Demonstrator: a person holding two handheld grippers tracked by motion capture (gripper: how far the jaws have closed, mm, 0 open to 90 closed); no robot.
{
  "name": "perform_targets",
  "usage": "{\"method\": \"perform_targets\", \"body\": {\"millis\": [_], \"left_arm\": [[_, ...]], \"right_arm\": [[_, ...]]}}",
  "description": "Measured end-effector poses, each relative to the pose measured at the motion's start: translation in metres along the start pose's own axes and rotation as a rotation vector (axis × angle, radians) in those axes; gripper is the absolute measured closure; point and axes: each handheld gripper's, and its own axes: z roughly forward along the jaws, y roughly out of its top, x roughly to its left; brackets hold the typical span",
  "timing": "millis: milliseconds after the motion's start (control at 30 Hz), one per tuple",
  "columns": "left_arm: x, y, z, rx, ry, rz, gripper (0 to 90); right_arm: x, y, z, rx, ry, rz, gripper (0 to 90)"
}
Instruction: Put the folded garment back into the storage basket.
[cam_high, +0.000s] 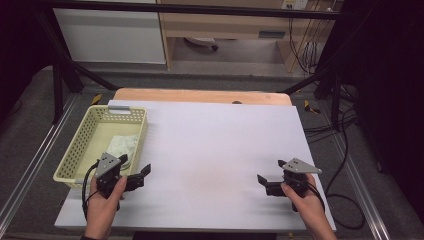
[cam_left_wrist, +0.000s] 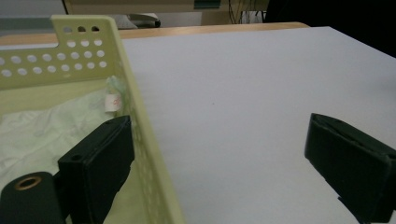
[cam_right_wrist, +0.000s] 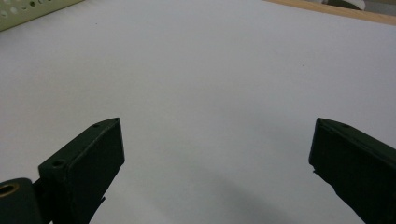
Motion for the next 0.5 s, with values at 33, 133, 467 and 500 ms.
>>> {"method": "perform_targets", "body": {"millis": [33, 133, 467, 500], "left_arm": [[-0.003, 0.001, 0.0, 0.001, -0.005, 0.012, 8.1], [-0.014, 0.003, 0.001, 0.003, -0.025, 0.045, 7.8], [-0.041, 0.001, 0.015, 0.086, -0.159, 0.12, 7.6], [-0.044, -0.002, 0.018, 0.119, -0.186, 0.131, 7.6]], "right_arm": [[0.0, 0.0, 0.0, -0.002, -0.001, 0.0, 3.8], [0.003, 0.001, 0.002, -0.012, 0.007, 0.002, 3.8], [0.017, 0.005, 0.015, -0.024, 0.041, -0.022, 3.9], [0.016, 0.005, 0.013, -0.028, 0.031, -0.013, 3.9]]}}
